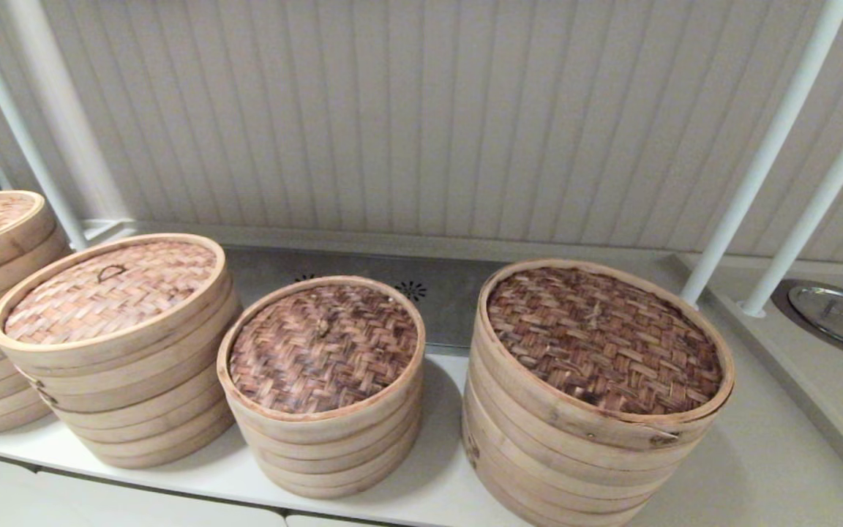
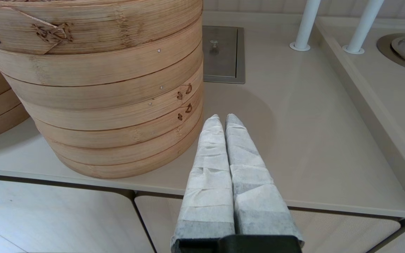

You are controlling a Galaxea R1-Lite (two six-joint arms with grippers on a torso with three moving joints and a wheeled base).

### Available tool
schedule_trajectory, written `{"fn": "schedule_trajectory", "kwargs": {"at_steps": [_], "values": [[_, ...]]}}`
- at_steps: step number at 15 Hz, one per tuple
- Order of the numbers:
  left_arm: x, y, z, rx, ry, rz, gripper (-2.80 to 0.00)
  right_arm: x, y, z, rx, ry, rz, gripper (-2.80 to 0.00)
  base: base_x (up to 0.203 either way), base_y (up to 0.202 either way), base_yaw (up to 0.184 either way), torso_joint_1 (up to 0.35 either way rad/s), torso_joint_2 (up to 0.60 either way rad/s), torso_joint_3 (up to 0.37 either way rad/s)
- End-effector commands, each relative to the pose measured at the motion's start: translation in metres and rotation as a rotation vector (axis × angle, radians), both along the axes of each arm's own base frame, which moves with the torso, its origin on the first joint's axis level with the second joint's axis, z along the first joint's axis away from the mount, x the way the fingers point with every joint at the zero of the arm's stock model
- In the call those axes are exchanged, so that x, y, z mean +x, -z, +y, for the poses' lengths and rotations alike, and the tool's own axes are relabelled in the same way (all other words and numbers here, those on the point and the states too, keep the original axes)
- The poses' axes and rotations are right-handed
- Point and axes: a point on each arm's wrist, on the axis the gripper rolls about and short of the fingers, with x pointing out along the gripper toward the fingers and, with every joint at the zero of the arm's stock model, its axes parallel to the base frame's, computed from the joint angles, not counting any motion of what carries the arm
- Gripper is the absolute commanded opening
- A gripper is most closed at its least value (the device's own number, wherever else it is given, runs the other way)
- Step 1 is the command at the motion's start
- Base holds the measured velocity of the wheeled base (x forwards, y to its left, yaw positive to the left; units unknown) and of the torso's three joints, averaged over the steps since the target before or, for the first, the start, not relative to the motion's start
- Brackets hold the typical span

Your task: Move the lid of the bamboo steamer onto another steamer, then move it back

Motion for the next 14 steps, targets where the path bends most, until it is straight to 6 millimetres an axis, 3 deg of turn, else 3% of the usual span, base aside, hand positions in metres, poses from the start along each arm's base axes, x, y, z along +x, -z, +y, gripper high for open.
{"fn": "schedule_trajectory", "kwargs": {"at_steps": [1, 14], "values": [[-0.001, 0.005, 0.000, 0.003, -0.001, 0.009, -2.80, 0.000, 0.000, 0.000, 0.000, 0.000, 0.000, -2.80, 0.000, 0.000, 0.000, 0.000, 0.00, 0.000], [-0.014, 0.012, 0.001, 0.014, -0.025, -0.071, -2.80, 0.000, 0.000, 0.000, 0.000, 0.000, 0.000, -2.80, 0.000, 0.000, 0.000, 0.000, 0.00, 0.000]]}}
